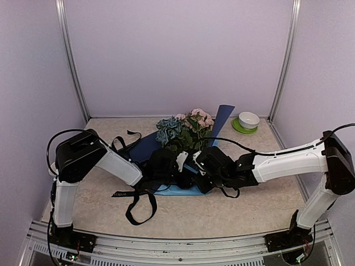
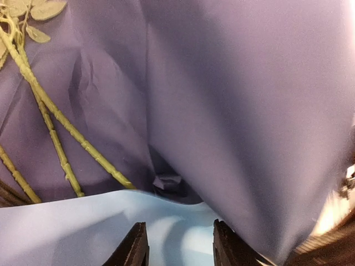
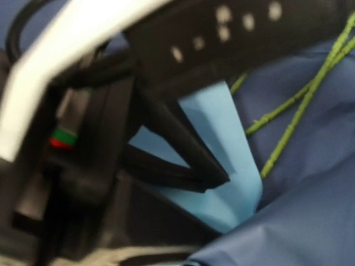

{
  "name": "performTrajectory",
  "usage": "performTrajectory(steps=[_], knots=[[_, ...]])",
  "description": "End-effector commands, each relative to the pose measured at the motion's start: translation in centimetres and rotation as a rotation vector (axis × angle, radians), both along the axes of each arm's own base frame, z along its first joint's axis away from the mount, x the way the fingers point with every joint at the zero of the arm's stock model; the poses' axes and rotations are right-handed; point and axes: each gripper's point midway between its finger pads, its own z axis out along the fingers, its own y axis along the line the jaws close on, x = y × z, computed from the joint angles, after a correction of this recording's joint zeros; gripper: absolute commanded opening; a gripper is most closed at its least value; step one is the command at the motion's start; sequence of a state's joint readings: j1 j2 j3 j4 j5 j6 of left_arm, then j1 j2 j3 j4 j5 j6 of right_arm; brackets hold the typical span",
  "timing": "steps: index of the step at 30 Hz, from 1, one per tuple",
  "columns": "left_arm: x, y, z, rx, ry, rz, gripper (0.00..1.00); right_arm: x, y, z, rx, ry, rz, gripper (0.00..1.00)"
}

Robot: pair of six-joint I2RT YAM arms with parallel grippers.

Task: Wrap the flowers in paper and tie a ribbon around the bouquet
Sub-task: Fold the one-fourth-folded wrapping paper at the center of the board.

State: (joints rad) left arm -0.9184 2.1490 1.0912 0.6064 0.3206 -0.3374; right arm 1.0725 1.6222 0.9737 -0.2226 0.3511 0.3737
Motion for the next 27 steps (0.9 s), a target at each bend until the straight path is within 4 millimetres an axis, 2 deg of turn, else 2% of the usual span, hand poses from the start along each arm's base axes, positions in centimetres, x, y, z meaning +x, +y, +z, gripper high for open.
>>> performTrajectory(steps=[1,4,8,11,12,14,16,17,19,23,25,27], knots=[[0.4,1.2,6.2,-0.223,-0.019,0.021,0.41,-0.1,0.2,-0.8,-0.034,-0.027,0.056,0.0],[1.5,3.1,8.7,-0.286,-0.035,0.078,0.45,0.0,0.5,-1.1,-0.056,-0.035,0.083,0.0],[3.0,5.3,9.6,-0.22,-0.075,0.163,0.47,0.5,0.8,-1.7,-0.104,-0.056,0.099,0.0],[4.5,7.8,12.2,-0.208,-0.132,0.266,0.5,0.7,0.9,-2.1,-0.126,-0.063,0.11,0.0],[5.1,8.4,13.0,-0.19,-0.144,0.304,0.54,0.7,1.1,-2.2,-0.133,-0.063,0.118,0.0],[6.1,8.1,15.2,-0.155,-0.172,0.321,0.64,0.8,1.3,-2.6,-0.144,-0.062,0.127,0.0],[7.1,6.4,17.3,-0.14,-0.196,0.289,0.79,0.9,1.6,-2.8,-0.154,-0.067,0.137,0.0],[7.5,5.8,17.3,-0.132,-0.181,0.281,0.8,0.9,1.7,-2.9,-0.16,-0.071,0.143,0.0],[7.9,4.3,16.8,-0.134,-0.148,0.244,0.97,1.0,1.9,-3.0,-0.171,-0.076,0.151,0.0],[7.4,1.4,16.5,-0.12,-0.171,0.192,0.99,1.1,1.8,-3.4,-0.188,-0.079,0.147,0.0],[8.6,1.7,15.7,-0.057,-0.182,0.277,0.99,1.1,2.0,-3.4,-0.182,-0.08,0.148,0.0],[10.7,3.2,13.8,0.023,-0.154,0.396,0.99,1.0,2.2,-3.6,-0.178,-0.075,0.158,0.0]])
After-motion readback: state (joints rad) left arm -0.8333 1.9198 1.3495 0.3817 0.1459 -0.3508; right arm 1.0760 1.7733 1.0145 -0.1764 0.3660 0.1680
